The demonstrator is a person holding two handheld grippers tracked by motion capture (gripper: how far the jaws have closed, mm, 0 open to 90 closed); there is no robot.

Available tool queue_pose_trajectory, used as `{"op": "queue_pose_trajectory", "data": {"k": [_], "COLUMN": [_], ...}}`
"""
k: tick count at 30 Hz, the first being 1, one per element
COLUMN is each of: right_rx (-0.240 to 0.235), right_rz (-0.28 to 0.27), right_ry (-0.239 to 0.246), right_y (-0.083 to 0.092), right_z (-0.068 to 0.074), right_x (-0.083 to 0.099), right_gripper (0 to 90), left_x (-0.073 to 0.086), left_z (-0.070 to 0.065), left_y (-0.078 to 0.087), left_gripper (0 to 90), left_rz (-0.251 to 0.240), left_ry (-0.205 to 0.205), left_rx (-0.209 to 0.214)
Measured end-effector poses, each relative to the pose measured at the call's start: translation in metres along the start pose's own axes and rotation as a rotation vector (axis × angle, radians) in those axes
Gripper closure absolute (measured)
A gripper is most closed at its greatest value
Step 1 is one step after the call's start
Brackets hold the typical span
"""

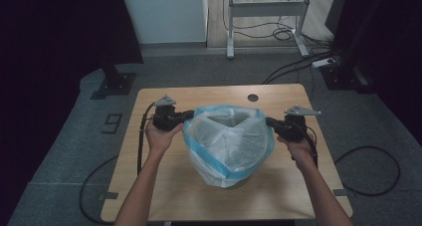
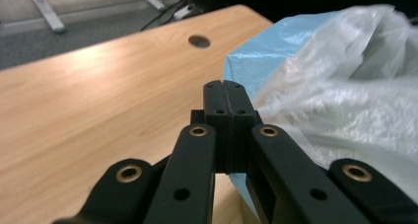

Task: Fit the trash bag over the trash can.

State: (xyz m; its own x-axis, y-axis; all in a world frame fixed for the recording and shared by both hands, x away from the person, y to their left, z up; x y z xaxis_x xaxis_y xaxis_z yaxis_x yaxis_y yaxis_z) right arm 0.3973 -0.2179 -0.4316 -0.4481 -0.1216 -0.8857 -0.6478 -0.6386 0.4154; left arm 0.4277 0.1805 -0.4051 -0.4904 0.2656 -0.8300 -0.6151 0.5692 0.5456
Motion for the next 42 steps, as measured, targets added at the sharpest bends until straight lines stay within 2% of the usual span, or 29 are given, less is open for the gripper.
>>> {"op": "queue_pose_trajectory", "data": {"k": [4, 10, 16, 18, 21, 23, 28, 34, 35, 42], "right_rx": [-0.002, -0.012, -0.008, 0.017, 0.025, 0.019, -0.083, -0.251, -0.297, -0.484], "right_rz": [0.017, 0.039, 0.045, 0.011, -0.053, -0.088, -0.121, -0.104, -0.101, -0.052], "right_ry": [0.001, 0.001, -0.007, -0.010, -0.026, -0.015, 0.028, 0.105, 0.123, 0.212], "right_y": [-0.003, -0.007, -0.006, 0.000, 0.016, 0.031, 0.066, 0.093, 0.097, 0.097], "right_z": [0.000, 0.002, 0.000, -0.001, 0.000, 0.003, 0.024, 0.066, 0.077, 0.129], "right_x": [0.007, 0.020, 0.032, 0.031, 0.026, 0.022, 0.019, 0.024, 0.025, 0.023], "right_gripper": [89.3, 89.3, 88.8, 73.6, 66.3, 62.3, 58.2, 52.8, 52.0, 48.5], "left_x": [0.010, 0.023, 0.033, 0.034, 0.033, 0.032, 0.030, 0.030, 0.030, 0.029], "left_z": [0.003, -0.001, 0.000, -0.001, -0.001, -0.001, -0.002, -0.002, -0.002, -0.002], "left_y": [0.000, 0.001, 0.002, 0.003, 0.007, 0.009, 0.012, 0.015, 0.015, 0.013], "left_gripper": [90.0, 90.0, 90.0, 90.0, 90.0, 90.0, 90.0, 90.0, 90.0, 90.0], "left_rz": [0.004, 0.024, 0.030, 0.022, 0.000, -0.008, -0.019, -0.031, -0.030, -0.024], "left_ry": [0.012, -0.002, 0.015, 0.012, 0.011, 0.014, 0.010, 0.013, 0.015, 0.021], "left_rx": [0.007, 0.008, 0.009, 0.009, 0.018, 0.018, 0.025, 0.038, 0.039, 0.043]}}
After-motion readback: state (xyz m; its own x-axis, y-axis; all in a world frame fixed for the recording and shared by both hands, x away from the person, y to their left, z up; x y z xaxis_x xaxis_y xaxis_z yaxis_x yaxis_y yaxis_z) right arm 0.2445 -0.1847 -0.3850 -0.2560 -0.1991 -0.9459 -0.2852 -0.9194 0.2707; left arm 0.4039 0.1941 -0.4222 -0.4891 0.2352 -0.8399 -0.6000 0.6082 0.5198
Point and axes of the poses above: each handheld gripper's, and its own axes: y roughly backward along the jaws, x roughly out of its underside, z roughly to its left, the point moved 1 cm from there along -y, roughly forward along the jaws, and after that the axes turned 7 degrees about -x, right-handed, at the moved point
